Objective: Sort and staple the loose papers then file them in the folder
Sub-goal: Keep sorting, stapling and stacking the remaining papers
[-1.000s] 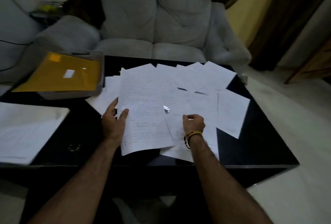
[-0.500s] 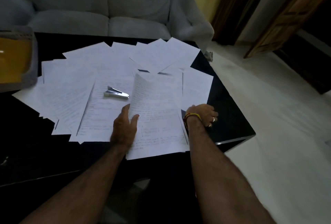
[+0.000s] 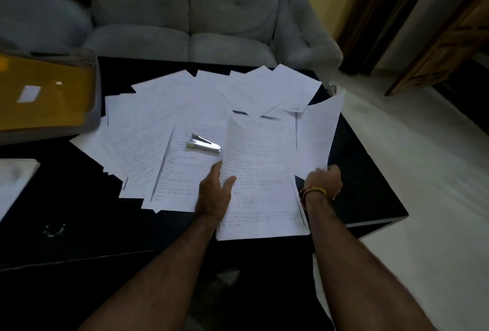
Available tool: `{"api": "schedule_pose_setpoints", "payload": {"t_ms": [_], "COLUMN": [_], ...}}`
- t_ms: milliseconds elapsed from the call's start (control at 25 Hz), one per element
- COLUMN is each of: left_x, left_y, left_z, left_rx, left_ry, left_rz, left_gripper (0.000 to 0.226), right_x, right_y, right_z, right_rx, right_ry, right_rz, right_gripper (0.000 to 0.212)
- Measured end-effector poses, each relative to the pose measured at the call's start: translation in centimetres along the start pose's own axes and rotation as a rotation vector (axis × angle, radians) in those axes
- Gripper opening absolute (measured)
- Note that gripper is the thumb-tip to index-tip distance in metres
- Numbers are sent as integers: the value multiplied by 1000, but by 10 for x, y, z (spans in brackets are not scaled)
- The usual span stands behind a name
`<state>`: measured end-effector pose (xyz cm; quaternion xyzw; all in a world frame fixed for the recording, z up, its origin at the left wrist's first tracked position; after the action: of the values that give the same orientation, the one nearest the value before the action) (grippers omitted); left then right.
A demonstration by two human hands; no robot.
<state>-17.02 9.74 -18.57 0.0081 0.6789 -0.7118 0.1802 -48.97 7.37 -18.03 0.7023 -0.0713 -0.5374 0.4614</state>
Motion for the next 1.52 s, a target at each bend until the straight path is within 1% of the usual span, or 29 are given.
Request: {"api": "schedule_pose_setpoints", "payload": {"t_ms": [80,160,240,280,320,360,400,440,480,560,600,640,680,720,800,880,1000,1040,1120,1200,1280,1320,1360,1440,1480,1520], "left_x": [-1,-8,-26,-39,-52,-65,-78,-92,-108,-139,-153,-165,-177,-184,-193,-192,-190,-189,-188,-187,-187,-186,-186,-185,-185,-185], "left_y": [1,3,4,4,4,4,6,7,10,18,23,30,36,43,54,62,68,68,67,65,64,63,62,61,60,56], "left_z": [2,6,6,5,4,4,3,3,2,1,1,1,-1,-3,-6,-7,-9,-8,-6,-7,-7,-8,-8,-7,-6,-4], "left_rx": [-43,-123,-183,-198,-206,-207,-202,-197,-194,-200,-210,-227,-245,-256,-270,-266,-315,-317,-281,-248,-233,-233,-241,-244,-223,-190], "left_ry": [29,2,-97,-151,-192,-224,-246,-269,-299,-373,-404,-423,-436,-442,-437,-428,-471,-468,-417,-367,-351,-341,-326,-288,-266,-249], "left_rz": [-21,-46,-83,-98,-108,-118,-125,-126,-123,-122,-123,-119,-113,-112,-103,-61,-94,-84,-37,-28,-17,-8,-10,-56,-93,-130], "left_gripper": [38,34,28,27,26,26,26,26,26,24,24,23,21,20,19,16,40,40,25,24,27,28,29,34,35,36], "right_x": [-23,-43,-62,-71,-81,-88,-90,-84,-71,-18,11,36,58,75,93,96,101,105,112,113,115,113,112,106,100,93], "right_y": [17,55,106,131,153,173,187,193,197,186,172,156,136,116,83,69,73,75,75,76,77,76,77,74,74,77], "right_z": [-14,-32,-55,-69,-84,-100,-110,-116,-119,-129,-142,-161,-180,-193,-206,-204,-199,-197,-199,-202,-200,-198,-194,-183,-178,-173], "right_rx": [-93,-328,-559,-642,-699,-732,-736,-693,-613,-380,-281,-225,-193,-173,-188,-216,-208,-217,-240,-275,-280,-268,-272,-273,-288,-352], "right_ry": [-134,-231,-296,-327,-369,-371,-345,-272,-149,249,448,607,733,803,803,748,797,830,895,919,933,938,940,890,821,729], "right_rz": [56,92,191,255,307,365,417,454,477,466,420,334,229,127,-42,-140,-201,-223,-277,-283,-247,-225,-196,-126,-120,-130], "right_gripper": [9,3,4,5,8,10,8,6,6,3,2,5,5,8,18,21,25,28,38,44,41,33,29,36,35,43]}}
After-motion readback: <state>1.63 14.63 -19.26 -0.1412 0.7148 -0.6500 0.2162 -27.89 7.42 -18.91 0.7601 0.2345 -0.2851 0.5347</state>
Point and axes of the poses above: each hand's wrist, its own z-axis towards the middle knuckle, its own x-axis out of the palm, y = z × x, the point moved 8 cm from there along z, towards the middle knuckle, and after that the axes turned 9 degrees about -z, right-handed, at the moved point
